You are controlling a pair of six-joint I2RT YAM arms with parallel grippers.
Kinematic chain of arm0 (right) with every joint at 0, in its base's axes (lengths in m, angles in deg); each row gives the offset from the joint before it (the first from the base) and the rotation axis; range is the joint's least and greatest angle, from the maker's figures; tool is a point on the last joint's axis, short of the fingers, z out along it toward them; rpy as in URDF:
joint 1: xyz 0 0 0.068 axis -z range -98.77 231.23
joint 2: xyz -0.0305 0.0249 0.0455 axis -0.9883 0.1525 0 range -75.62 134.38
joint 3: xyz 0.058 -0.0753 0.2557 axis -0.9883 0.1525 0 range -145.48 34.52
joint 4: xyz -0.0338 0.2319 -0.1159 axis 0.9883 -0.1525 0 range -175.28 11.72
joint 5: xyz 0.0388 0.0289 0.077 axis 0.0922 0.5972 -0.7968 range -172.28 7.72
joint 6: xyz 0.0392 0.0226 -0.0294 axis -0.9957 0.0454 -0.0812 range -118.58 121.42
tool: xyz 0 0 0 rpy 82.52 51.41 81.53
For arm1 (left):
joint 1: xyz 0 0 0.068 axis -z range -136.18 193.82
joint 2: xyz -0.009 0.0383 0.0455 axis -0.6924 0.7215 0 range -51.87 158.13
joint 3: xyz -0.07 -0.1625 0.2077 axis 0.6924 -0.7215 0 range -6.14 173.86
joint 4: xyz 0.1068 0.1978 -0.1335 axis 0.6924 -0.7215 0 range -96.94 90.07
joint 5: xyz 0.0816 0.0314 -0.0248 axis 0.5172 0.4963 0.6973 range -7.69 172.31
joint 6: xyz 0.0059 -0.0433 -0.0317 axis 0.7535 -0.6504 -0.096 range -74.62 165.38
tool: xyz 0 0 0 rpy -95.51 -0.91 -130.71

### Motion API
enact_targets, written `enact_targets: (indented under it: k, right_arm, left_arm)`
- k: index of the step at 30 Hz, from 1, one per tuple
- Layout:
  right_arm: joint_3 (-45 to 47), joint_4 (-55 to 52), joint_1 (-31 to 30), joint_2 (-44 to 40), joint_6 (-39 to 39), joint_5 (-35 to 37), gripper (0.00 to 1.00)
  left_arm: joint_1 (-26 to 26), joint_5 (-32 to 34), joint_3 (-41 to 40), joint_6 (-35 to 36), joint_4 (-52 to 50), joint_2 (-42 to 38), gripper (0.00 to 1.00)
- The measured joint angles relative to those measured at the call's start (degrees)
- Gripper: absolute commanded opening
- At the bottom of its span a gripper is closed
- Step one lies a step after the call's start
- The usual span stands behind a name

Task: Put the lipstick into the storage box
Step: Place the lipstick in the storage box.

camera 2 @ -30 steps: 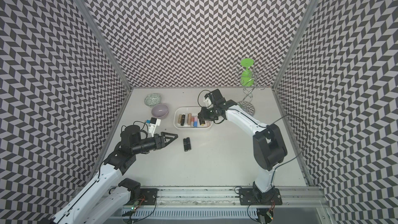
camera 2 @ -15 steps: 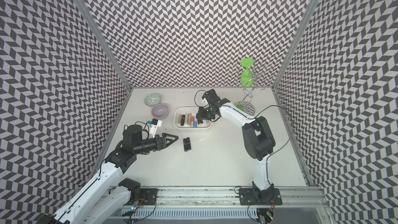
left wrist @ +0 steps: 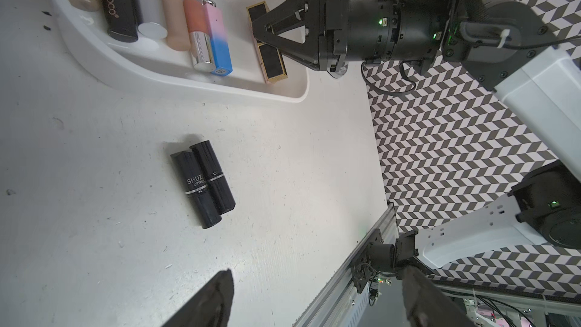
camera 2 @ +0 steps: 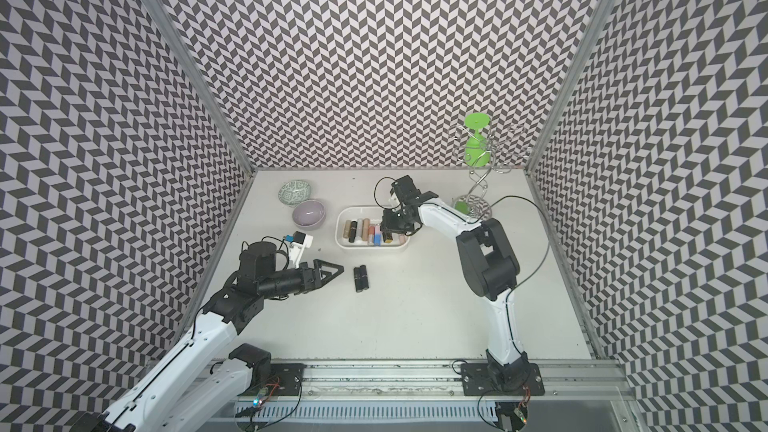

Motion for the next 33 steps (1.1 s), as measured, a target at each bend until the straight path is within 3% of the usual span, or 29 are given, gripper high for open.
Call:
enact_targets:
  k: [33]
  right_arm:
    - [-5.8, 2.6, 1.6, 8.2, -2.0, -2.0, 0.28]
  left_arm:
    - [0.2, 1.1, 0.0, 2.7, -2.5, 0.6, 0.87]
